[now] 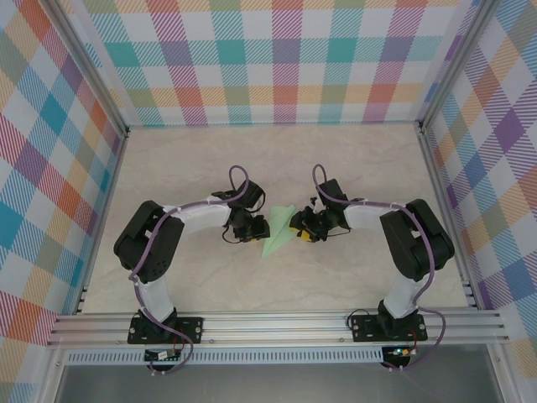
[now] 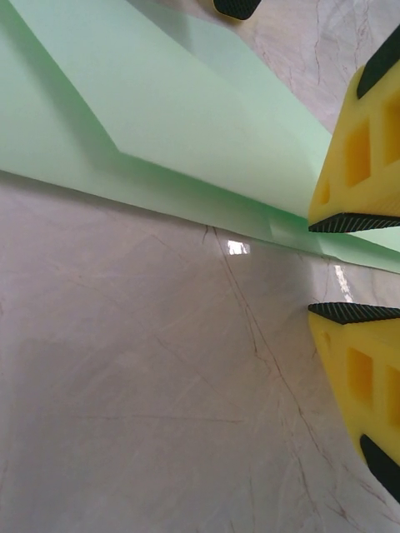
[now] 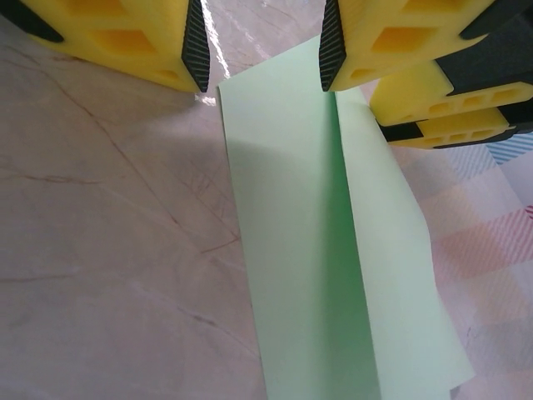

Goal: Fold a paper plane with a square sheet of paper (pick it up from the middle)
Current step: Fourth fold the wing at the center of the table.

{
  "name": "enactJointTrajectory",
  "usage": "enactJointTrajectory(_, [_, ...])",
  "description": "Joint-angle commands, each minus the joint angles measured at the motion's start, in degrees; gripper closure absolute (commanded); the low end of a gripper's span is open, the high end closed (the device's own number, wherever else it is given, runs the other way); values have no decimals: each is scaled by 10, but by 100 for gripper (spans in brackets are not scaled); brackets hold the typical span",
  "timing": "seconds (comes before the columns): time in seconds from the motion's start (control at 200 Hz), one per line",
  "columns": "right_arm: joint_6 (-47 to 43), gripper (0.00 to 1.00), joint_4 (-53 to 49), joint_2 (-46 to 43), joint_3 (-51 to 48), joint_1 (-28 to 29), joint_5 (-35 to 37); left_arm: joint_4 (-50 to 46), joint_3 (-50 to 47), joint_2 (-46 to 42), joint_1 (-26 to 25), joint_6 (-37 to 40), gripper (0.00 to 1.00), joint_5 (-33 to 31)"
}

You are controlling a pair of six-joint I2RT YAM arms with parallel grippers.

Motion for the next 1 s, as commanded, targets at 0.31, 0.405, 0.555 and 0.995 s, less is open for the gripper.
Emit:
enactJointTrajectory(0.31, [11, 60, 17, 32, 25, 11, -19, -12, 21, 21, 1, 12, 71, 10])
enactJointTrajectory(0.405, [12, 61, 12, 27, 26, 11, -11, -12, 20, 24, 2, 12, 71, 12])
enactJointTrajectory(0.555, [2, 60, -20, 2, 30, 12, 14, -13, 20, 24, 1, 13, 72, 16])
enactJointTrajectory(0.995, [6, 58, -19, 10, 22, 15, 18, -15, 24, 31, 0, 16, 72, 23])
